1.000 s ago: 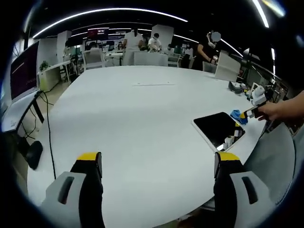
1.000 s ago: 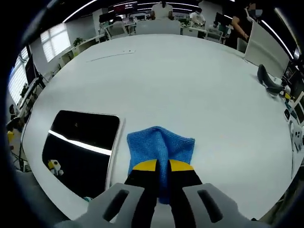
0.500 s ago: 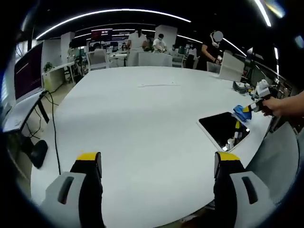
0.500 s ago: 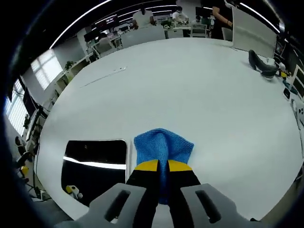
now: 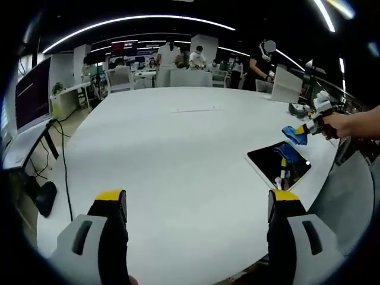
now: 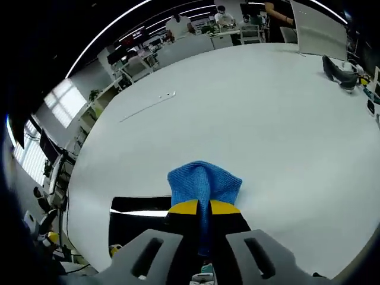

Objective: Wipe the mirror surface with the cleaning cloth until all visible marks leave the cleaned area.

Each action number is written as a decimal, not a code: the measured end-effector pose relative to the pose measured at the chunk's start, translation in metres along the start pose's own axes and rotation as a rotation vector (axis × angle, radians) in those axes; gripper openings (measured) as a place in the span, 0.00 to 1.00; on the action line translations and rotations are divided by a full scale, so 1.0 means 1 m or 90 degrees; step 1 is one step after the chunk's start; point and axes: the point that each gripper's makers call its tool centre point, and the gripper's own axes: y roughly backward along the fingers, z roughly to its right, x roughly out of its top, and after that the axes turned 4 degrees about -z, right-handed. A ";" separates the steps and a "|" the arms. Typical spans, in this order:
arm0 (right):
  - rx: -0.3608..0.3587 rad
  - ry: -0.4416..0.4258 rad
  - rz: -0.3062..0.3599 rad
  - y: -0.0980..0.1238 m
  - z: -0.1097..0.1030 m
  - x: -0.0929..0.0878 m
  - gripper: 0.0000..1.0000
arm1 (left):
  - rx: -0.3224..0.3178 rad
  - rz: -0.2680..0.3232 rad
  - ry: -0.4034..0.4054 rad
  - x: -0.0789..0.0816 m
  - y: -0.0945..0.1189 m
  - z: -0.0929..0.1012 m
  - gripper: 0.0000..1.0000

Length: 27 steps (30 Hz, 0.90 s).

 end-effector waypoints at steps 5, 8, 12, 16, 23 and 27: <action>-0.017 0.027 -0.038 -0.012 -0.005 -0.013 0.00 | -0.018 0.015 -0.002 0.003 0.003 0.003 0.99; -0.029 0.021 -0.035 -0.015 -0.007 -0.014 0.00 | -0.032 0.016 -0.012 0.002 0.003 0.008 0.99; -0.046 0.031 -0.059 -0.022 -0.005 -0.024 0.00 | -0.057 0.032 -0.016 0.004 0.003 0.015 0.99; -0.052 0.041 -0.065 -0.024 -0.004 -0.030 0.00 | -0.079 0.039 -0.025 0.006 0.004 0.025 0.99; -0.061 0.032 -0.064 -0.026 -0.004 -0.031 0.00 | -0.087 0.018 -0.051 -0.002 -0.002 0.031 0.99; -0.061 0.021 -0.065 -0.028 -0.004 -0.030 0.00 | -0.093 0.021 -0.058 -0.002 -0.003 0.034 0.95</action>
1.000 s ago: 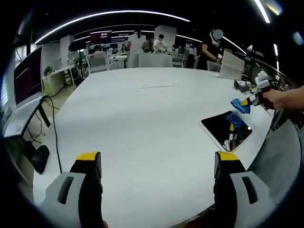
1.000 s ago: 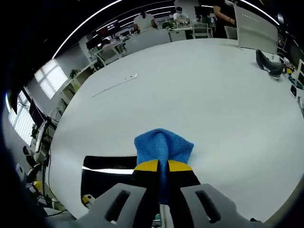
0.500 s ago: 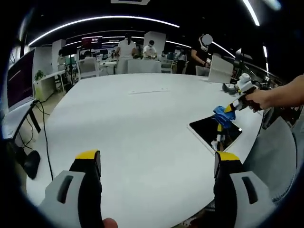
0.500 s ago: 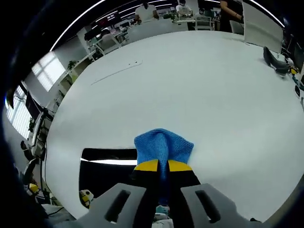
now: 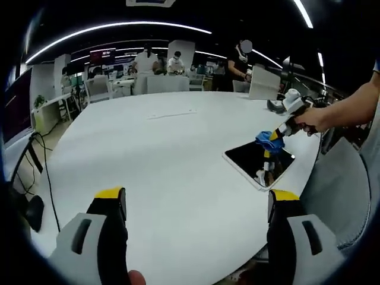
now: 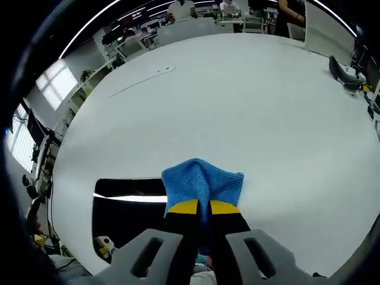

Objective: Wipe the mirror surface with the cleaning cloth until all visible marks leave the cleaned area.

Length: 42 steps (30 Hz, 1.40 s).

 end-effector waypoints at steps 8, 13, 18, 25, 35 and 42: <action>0.028 0.005 -0.012 -0.002 -0.029 -0.005 0.00 | -0.009 0.013 0.032 0.004 0.000 0.000 0.99; 0.035 0.010 -0.012 -0.006 -0.043 -0.004 0.00 | -0.008 0.014 0.030 0.003 0.001 0.001 0.99; 0.042 0.014 -0.017 -0.014 -0.054 -0.001 0.00 | -0.018 0.013 0.031 0.002 0.001 0.006 0.99; 0.052 0.022 -0.025 -0.018 -0.073 -0.002 0.00 | -0.024 0.014 0.037 0.004 -0.004 0.010 0.99; 0.079 0.030 -0.041 -0.024 -0.109 -0.004 0.00 | -0.036 0.007 0.031 0.004 -0.006 0.014 0.99; 0.086 0.042 -0.048 -0.027 -0.125 -0.005 0.00 | -0.036 0.010 0.039 0.005 -0.005 0.012 0.99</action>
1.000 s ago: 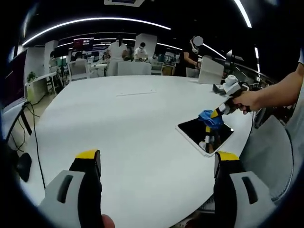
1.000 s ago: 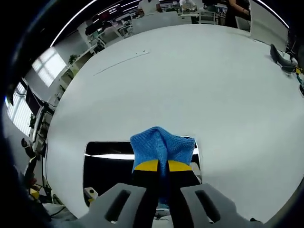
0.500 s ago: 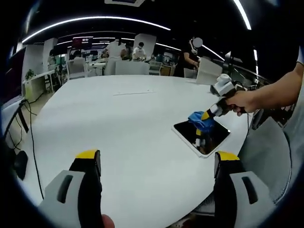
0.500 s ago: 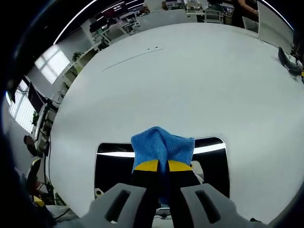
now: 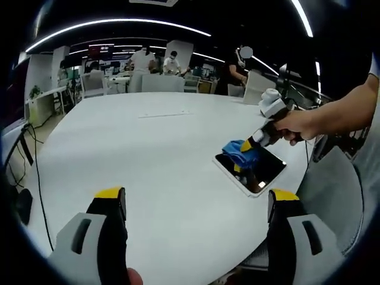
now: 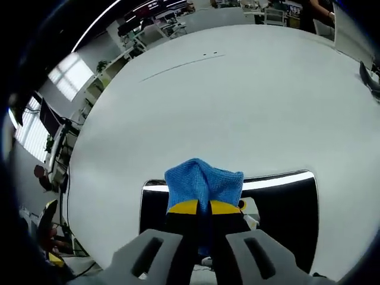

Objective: Wipe the mirror surface with the cleaning cloth until all visible marks leave the cleaned area.

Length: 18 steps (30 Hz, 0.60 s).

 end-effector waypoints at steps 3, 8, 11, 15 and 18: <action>0.002 0.006 -0.002 -0.002 -0.007 0.000 0.00 | 0.001 0.002 0.005 0.000 0.000 -0.001 0.99; 0.006 0.018 -0.006 -0.007 -0.018 0.002 0.00 | 0.001 0.002 0.008 -0.002 0.001 -0.001 0.99; 0.014 0.022 -0.009 -0.010 -0.027 0.002 0.00 | 0.000 0.000 0.009 -0.003 0.001 0.000 0.99; 0.017 0.032 -0.009 -0.015 -0.036 0.003 0.00 | 0.003 0.002 0.012 -0.003 0.002 -0.001 0.99; 0.022 0.037 -0.012 -0.016 -0.041 0.003 0.00 | 0.003 0.001 0.011 -0.003 0.003 -0.001 0.99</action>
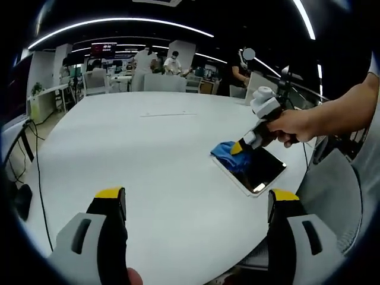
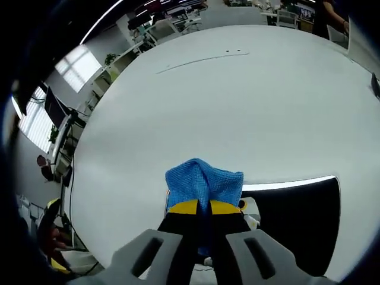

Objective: Wipe the mirror surface with the cleaning cloth until all visible marks leave the cleaned area.

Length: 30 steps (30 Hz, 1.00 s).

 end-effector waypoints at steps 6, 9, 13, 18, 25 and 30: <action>0.000 0.012 -0.004 0.004 -0.003 -0.002 0.00 | 0.004 0.005 -0.005 0.005 0.001 0.000 0.99; -0.002 0.021 0.000 0.004 -0.004 -0.003 0.00 | 0.008 0.000 -0.004 0.002 0.001 -0.001 0.99; 0.003 0.006 -0.009 0.002 -0.002 -0.001 0.00 | 0.007 0.007 -0.001 0.006 0.000 0.000 0.99; 0.001 0.020 -0.005 0.005 -0.004 -0.003 0.00 | 0.009 0.007 -0.002 0.007 0.000 0.001 0.99; 0.003 0.026 -0.008 0.007 -0.005 -0.006 0.00 | 0.015 0.013 -0.001 0.011 0.003 0.001 0.99; 0.005 0.037 -0.013 0.004 -0.007 -0.010 0.00 | 0.020 0.014 0.001 0.011 0.004 0.000 0.99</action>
